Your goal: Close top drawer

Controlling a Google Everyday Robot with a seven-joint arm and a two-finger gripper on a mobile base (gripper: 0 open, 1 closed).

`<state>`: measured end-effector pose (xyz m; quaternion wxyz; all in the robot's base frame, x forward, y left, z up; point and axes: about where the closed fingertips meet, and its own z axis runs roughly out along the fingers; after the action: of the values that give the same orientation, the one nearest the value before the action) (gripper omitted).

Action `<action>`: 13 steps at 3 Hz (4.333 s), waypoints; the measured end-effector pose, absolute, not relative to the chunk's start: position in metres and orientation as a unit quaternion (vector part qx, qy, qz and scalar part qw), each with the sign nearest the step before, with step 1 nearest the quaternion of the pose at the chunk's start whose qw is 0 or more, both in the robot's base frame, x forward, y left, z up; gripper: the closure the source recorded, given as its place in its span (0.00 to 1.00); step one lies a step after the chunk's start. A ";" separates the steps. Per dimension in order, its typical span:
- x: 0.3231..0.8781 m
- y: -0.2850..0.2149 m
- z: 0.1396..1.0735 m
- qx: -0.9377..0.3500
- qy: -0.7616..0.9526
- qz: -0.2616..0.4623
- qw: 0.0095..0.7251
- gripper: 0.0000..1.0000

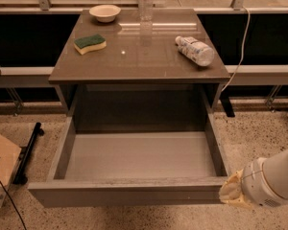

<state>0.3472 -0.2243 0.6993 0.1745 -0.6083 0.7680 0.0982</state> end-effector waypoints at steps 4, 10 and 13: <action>0.381 -0.224 0.649 -0.572 0.792 0.092 0.194 1.00; 0.467 -0.224 0.642 -0.565 0.750 0.044 0.342 1.00; 0.502 -0.220 0.648 -0.565 0.736 0.037 0.371 1.00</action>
Offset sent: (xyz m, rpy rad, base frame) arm 0.0859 0.0010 -0.0741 0.0754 -0.0499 -0.1568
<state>0.5021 -0.2196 0.6475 0.3709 -0.5646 0.7364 0.0369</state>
